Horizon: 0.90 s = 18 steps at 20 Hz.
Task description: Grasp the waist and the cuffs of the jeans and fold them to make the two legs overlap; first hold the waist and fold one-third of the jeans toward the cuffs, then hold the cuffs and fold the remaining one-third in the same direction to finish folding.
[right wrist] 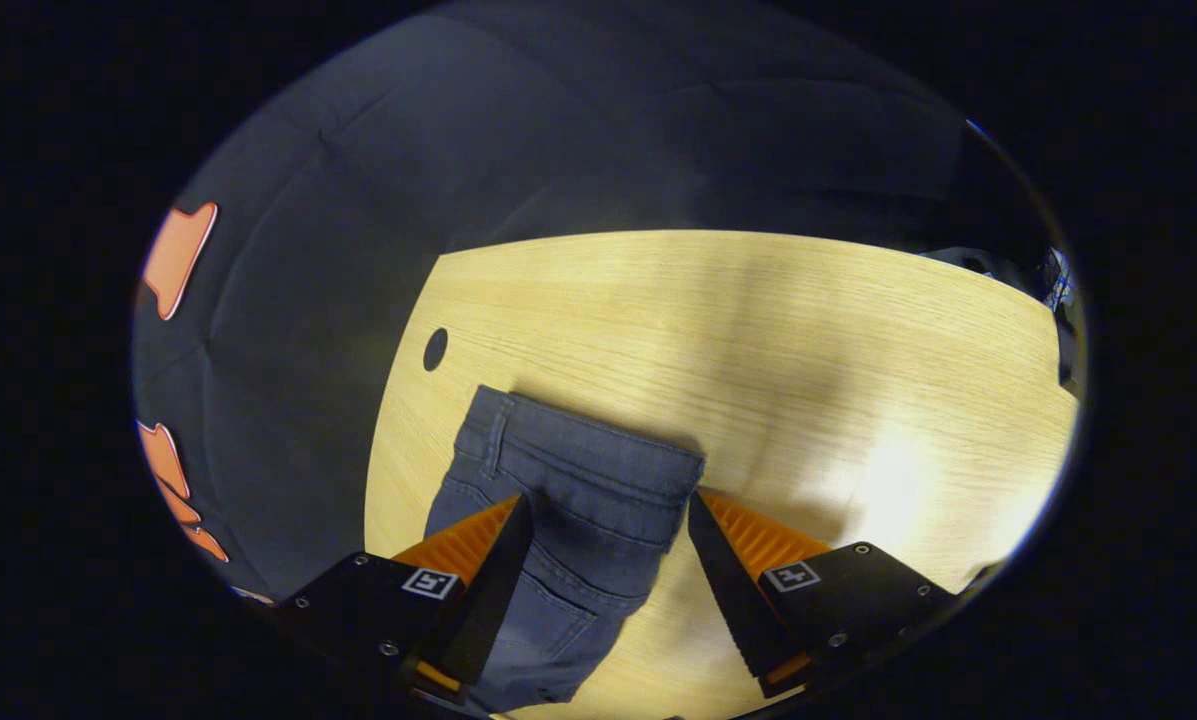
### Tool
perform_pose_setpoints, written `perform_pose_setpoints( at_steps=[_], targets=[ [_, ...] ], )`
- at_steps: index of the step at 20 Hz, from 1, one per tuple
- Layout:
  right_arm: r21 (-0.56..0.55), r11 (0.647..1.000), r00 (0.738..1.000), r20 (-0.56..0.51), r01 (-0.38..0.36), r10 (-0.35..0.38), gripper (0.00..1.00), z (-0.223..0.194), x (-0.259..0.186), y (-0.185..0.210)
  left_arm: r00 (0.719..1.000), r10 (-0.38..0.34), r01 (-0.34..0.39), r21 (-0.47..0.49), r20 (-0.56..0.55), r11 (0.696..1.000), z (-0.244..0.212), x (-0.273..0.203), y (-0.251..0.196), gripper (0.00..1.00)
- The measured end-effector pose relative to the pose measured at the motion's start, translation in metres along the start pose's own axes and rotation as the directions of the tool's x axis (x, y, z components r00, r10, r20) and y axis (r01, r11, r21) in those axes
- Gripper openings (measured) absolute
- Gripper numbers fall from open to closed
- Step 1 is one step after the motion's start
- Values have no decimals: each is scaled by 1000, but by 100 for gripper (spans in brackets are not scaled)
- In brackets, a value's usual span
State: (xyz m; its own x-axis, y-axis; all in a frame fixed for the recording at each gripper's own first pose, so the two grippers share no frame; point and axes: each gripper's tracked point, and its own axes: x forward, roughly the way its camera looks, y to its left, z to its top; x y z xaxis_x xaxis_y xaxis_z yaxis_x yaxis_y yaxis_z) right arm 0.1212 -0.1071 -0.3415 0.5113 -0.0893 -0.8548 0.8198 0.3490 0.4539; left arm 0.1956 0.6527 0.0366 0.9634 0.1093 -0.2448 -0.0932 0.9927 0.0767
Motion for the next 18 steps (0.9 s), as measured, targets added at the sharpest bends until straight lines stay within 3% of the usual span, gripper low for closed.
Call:
perform_pose_setpoints(
  at_steps=[1, 2, 3, 6, 8, 9, 10, 14, 16, 18],
  targets=[
    [-4, 1000, 1000, 2, 12, -12, 95, 0, 4, -2, 1000, -8, 8, 4, -3, 1000, 0, -2, -6, 94],
    [-7, 1000, 1000, 7, 26, -26, 80, 1, 4, -9, 1000, -16, 16, 12, -3, 1000, 0, -4, -13, 94],
    [2, 1000, 1000, 10, 12, -12, 74, 0, 6, -8, 1000, -23, 24, 18, -6, 1000, -3, -7, -19, 94],
    [-35, 999, 1000, 27, 11, -10, 43, 0, 10, -6, 998, -50, 51, 18, -34, 999, -14, -11, -41, 94],
    [-75, 997, 999, 49, 22, -18, 30, 0, 9, -6, 993, -99, 99, 0, -59, 995, -22, -17, -58, 94],
    [-72, 997, 998, 60, 11, -7, 30, 4, 5, 0, 994, -98, 99, 0, -46, 995, -18, -21, -62, 92],
    [-73, 997, 998, 57, 14, -10, 19, -2, 9, 1, 996, -86, 87, 9, -27, 996, -13, -26, -63, 91],
    [-115, 991, 993, 109, 62, -49, 19, -1, -5, 5, 995, -67, 59, 99, 75, 993, 16, -46, -65, 91],
    [-133, 987, 989, 132, 88, -71, 19, -3, -9, 17, 990, -112, 101, 124, 83, 987, 18, -50, -71, 92],
    [-185, 980, 982, 185, 69, -34, 18, -3, -21, 31, 985, -152, 140, 129, 86, 982, 21, -51, -73, 92]
  ],
)
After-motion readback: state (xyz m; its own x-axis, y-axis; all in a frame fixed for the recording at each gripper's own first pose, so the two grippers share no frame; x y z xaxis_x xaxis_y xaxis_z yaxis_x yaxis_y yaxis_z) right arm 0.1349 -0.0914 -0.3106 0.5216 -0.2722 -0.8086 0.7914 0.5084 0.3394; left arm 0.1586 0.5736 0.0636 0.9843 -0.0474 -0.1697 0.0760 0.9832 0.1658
